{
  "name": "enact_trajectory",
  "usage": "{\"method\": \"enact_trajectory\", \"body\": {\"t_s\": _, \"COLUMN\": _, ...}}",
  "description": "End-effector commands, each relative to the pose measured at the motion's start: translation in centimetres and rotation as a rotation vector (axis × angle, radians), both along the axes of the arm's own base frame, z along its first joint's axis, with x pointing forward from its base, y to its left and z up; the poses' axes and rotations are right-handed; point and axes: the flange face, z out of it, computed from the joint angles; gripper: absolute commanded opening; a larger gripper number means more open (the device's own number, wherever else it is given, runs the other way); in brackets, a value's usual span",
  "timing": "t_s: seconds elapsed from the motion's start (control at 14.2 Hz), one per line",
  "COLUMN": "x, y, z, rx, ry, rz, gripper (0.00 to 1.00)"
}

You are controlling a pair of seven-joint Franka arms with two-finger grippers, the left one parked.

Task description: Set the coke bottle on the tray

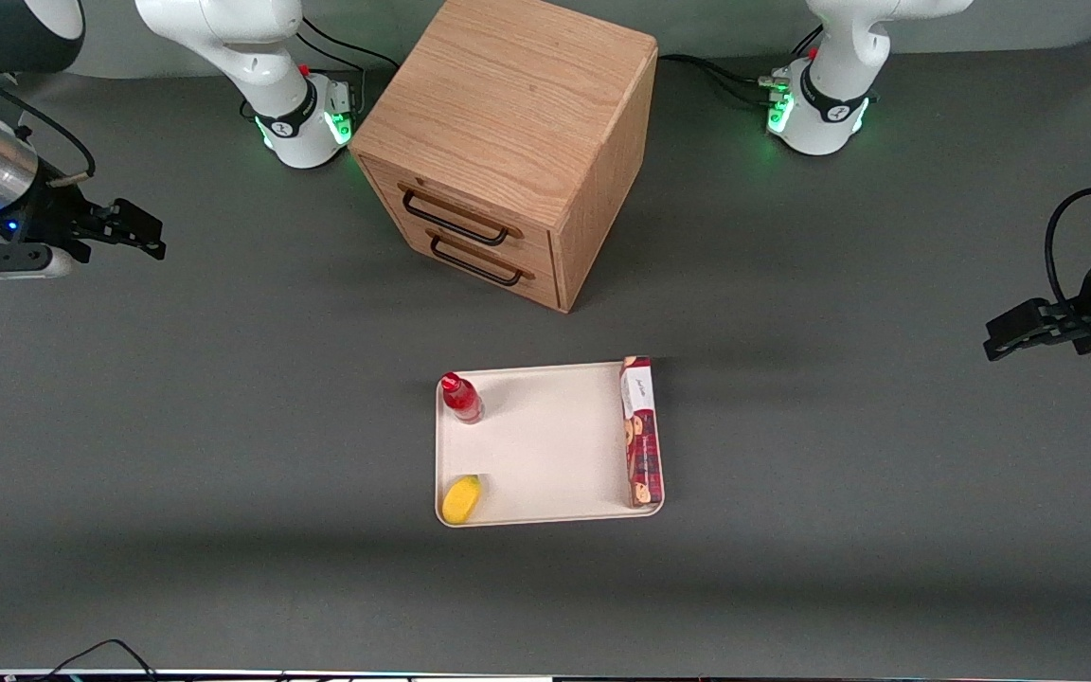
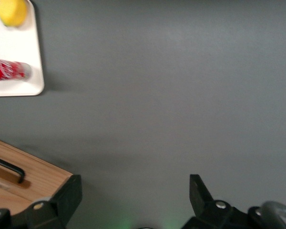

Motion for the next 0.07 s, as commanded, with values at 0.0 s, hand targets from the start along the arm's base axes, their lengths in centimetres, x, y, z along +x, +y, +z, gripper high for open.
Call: {"method": "enact_trajectory", "body": {"t_s": 0.0, "x": 0.76, "y": 0.05, "z": 2.44, "rx": 0.040, "ry": -0.033, "rz": -0.010, "gripper": 1.00}}
